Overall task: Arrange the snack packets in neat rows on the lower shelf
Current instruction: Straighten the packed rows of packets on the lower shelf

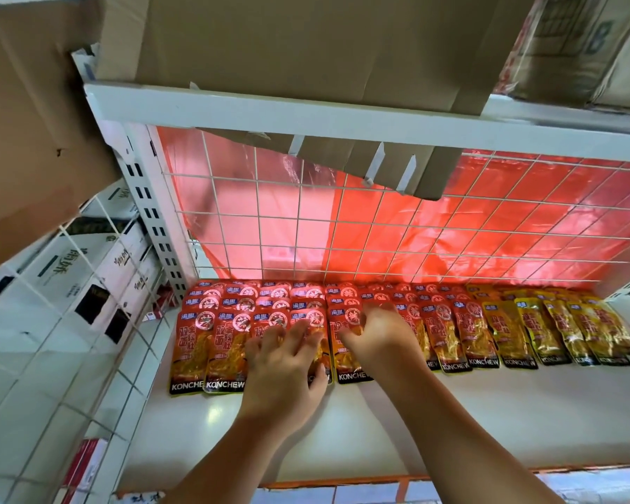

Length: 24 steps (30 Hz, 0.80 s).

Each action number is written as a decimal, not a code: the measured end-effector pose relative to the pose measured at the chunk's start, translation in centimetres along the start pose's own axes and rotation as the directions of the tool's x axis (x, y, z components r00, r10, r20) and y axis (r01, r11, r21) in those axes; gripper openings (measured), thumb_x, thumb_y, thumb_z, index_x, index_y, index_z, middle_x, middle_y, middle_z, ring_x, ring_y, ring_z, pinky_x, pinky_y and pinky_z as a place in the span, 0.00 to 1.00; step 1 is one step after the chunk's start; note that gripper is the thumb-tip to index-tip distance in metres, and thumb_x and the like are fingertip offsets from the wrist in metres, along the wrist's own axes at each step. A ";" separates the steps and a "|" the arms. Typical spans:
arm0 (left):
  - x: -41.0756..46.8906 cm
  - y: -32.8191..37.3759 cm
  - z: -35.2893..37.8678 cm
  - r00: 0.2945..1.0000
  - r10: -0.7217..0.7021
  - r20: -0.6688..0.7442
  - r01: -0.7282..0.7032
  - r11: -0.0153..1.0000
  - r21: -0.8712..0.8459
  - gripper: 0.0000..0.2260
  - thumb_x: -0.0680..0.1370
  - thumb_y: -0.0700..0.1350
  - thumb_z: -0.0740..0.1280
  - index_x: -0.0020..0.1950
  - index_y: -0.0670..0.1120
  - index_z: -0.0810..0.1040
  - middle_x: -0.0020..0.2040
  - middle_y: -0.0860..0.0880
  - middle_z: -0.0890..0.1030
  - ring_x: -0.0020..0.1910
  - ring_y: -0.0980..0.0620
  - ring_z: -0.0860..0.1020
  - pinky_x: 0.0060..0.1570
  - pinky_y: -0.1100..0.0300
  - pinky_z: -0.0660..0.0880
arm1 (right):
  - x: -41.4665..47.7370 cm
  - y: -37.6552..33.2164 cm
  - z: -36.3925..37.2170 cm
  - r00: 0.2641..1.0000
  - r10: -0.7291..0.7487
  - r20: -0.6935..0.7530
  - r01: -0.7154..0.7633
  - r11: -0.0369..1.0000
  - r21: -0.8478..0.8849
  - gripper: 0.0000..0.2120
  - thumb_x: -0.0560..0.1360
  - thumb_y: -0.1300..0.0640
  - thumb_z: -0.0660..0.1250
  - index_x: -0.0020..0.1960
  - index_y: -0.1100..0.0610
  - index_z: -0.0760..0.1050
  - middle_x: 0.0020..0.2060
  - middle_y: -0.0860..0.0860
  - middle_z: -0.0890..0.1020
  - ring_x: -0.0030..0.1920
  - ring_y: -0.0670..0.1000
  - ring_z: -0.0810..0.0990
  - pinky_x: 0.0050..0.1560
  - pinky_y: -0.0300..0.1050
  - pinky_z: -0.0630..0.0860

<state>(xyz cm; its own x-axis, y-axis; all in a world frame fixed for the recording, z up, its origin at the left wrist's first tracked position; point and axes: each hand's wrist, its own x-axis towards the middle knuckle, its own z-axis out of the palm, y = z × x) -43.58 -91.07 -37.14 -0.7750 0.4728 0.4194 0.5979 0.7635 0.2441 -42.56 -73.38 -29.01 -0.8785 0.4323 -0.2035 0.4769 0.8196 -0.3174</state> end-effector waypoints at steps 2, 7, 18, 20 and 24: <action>-0.1 0.0 0.0 1.000 -0.001 0.002 0.001 1.000 -0.006 0.22 0.75 0.57 0.65 0.68 0.54 0.79 0.68 0.52 0.78 0.63 0.43 0.73 0.62 0.40 0.69 | -0.4 0.5 -0.3 0.999 -0.034 -0.039 0.035 0.999 0.025 0.16 0.76 0.41 0.68 0.52 0.53 0.73 0.48 0.52 0.75 0.43 0.52 0.76 0.42 0.45 0.70; -0.1 0.2 -0.2 1.000 -0.014 0.019 0.013 1.000 0.021 0.22 0.76 0.58 0.63 0.68 0.55 0.79 0.68 0.52 0.78 0.64 0.42 0.73 0.62 0.39 0.69 | -1.4 2.1 -1.0 0.964 -0.143 -0.222 0.163 0.984 0.076 0.14 0.73 0.45 0.72 0.45 0.53 0.73 0.43 0.54 0.75 0.36 0.54 0.73 0.39 0.44 0.69; 0.1 1.4 -0.8 0.999 -0.024 0.046 0.018 0.992 0.122 0.22 0.76 0.57 0.66 0.69 0.55 0.78 0.68 0.50 0.79 0.65 0.42 0.73 0.62 0.39 0.67 | -3.6 7.1 -4.2 0.970 -0.136 -0.200 0.154 0.985 0.080 0.12 0.76 0.47 0.69 0.43 0.53 0.71 0.42 0.51 0.74 0.37 0.49 0.77 0.41 0.45 0.79; 0.8 3.2 -1.4 0.999 -0.039 0.015 0.037 0.994 0.105 0.21 0.76 0.56 0.67 0.69 0.55 0.79 0.68 0.49 0.79 0.66 0.41 0.74 0.64 0.37 0.67 | -3.9 8.4 -5.1 0.969 -0.138 -0.204 0.161 0.982 0.099 0.12 0.75 0.46 0.67 0.43 0.53 0.71 0.42 0.51 0.75 0.38 0.51 0.77 0.40 0.47 0.79; 2.9 7.9 -2.0 0.999 0.016 -0.036 -0.013 0.997 0.081 0.21 0.77 0.56 0.64 0.69 0.55 0.77 0.69 0.48 0.77 0.67 0.40 0.73 0.64 0.38 0.66 | -4.9 11.5 -7.3 0.963 -0.173 -0.208 0.199 0.973 0.114 0.11 0.76 0.45 0.68 0.48 0.53 0.73 0.44 0.48 0.75 0.42 0.50 0.76 0.37 0.45 0.71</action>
<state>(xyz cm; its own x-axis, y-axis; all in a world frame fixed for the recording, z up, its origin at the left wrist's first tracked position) -40.69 -84.58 -32.26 -0.7571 0.4689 0.4548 0.5896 0.7903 0.1667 -32.95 -63.37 -24.93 -0.9343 0.3528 0.0520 0.2923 0.8412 -0.4548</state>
